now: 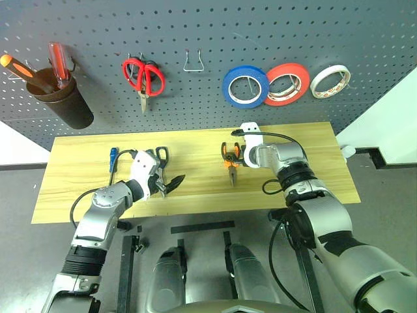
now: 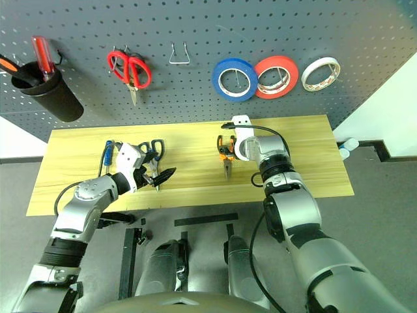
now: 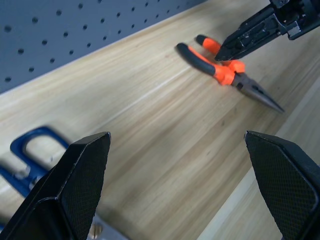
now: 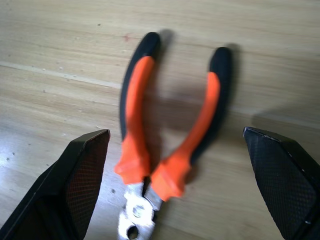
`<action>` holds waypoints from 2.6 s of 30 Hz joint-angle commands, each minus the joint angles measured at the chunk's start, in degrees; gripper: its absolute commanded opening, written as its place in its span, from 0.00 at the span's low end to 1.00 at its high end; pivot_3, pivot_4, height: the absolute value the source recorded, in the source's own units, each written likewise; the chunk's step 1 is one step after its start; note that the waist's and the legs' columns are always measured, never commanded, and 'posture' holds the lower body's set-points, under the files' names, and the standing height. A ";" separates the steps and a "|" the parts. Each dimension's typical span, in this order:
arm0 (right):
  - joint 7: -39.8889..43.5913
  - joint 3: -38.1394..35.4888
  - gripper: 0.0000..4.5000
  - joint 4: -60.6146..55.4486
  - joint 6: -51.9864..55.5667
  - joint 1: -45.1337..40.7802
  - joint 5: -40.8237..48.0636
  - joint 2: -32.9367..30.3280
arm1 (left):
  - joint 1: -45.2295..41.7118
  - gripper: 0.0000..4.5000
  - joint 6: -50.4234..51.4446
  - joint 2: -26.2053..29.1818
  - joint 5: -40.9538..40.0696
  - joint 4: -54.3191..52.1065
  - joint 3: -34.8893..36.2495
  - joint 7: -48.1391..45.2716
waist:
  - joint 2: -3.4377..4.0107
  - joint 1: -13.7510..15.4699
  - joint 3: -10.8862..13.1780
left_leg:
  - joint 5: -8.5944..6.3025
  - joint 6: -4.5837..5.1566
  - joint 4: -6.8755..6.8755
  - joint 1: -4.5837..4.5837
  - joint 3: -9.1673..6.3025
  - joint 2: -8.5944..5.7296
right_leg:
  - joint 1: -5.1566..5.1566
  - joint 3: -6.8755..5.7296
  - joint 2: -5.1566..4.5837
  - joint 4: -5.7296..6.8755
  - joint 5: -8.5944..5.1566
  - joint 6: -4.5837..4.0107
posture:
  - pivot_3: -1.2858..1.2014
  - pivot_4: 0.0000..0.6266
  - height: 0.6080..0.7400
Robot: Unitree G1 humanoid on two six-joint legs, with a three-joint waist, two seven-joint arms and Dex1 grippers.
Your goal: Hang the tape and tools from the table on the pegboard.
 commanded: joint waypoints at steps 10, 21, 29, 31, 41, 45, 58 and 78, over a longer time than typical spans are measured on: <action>0.31 2.14 1.00 5.46 -4.56 -2.78 -3.79 2.64 | 2.86 1.00 -0.01 1.68 -0.17 -4.12 1.71 0.47 | -0.01 0.05 0.39 | 0.00 -0.01 -0.03 -0.02 0.04 0.02 | -0.03 -0.01 -0.02 -0.02 0.00 0.00 | 0.59 0.54 1.00; 1.42 5.48 0.96 6.02 -2.80 -4.22 -7.62 4.10 | 3.89 1.00 -0.67 1.42 0.37 -4.29 1.52 1.59 | -0.01 0.16 0.40 | 0.00 0.00 -0.08 -0.02 0.04 0.02 | -0.06 -0.01 -0.02 -0.05 0.00 0.00 | 0.60 0.53 1.00; 1.25 5.43 0.49 7.69 -2.36 -5.07 -8.82 4.13 | 4.52 1.00 -0.84 1.58 0.37 -4.50 1.65 2.00 | -0.01 0.25 0.42 | 0.00 -0.01 -0.11 -0.09 0.05 0.02 | -0.12 -0.01 -0.04 -0.09 0.00 0.00 | 0.60 0.53 1.00; 1.81 5.68 0.46 8.03 -2.14 -5.29 -9.16 3.94 | 4.58 1.00 -0.84 1.75 0.28 -4.50 1.91 1.94 | -0.01 0.30 0.42 | -0.01 0.00 -0.12 -0.09 0.04 0.02 | -0.12 -0.02 -0.04 -0.09 0.00 0.00 | 0.60 0.53 1.00; 12.43 9.73 0.46 -3.98 3.83 -4.28 -9.73 0.34 | 4.65 1.00 -1.60 2.16 -1.37 -5.79 4.06 1.11 | -0.01 0.43 0.41 | 0.05 -0.10 -0.09 -0.53 0.03 0.02 | -0.53 -0.04 -0.05 -0.10 0.00 0.00 | 0.60 0.47 1.00; 16.77 9.08 0.46 -23.24 11.53 -0.19 -5.95 -2.71 | 5.15 1.00 -1.20 2.64 -3.74 -8.82 5.81 0.21 | -0.01 0.53 0.39 | 0.12 -0.23 -0.06 -0.93 0.02 0.02 | -0.97 -0.16 -0.13 -0.02 0.01 0.00 | 0.59 0.41 1.00; 18.36 -0.28 0.46 -64.93 17.87 9.63 10.51 -1.36 | 1.35 1.00 -1.46 5.69 -7.08 -7.79 10.98 -1.29 | -0.63 0.41 -0.94 | 0.23 -0.42 0.01 -1.39 -0.31 -0.10 | -1.13 -0.93 -0.28 -0.10 0.02 0.00 | 0.57 0.24 1.00; 5.13 -3.68 0.46 -45.26 -13.39 -6.30 7.75 3.82 | -3.64 1.00 0.13 8.63 -16.18 -8.40 15.33 -8.83 | -0.86 -0.56 -8.36 | 0.37 -0.65 0.01 -1.39 -0.34 -0.63 | -1.08 -1.80 -0.84 0.06 0.02 0.00 | 0.56 0.05 1.00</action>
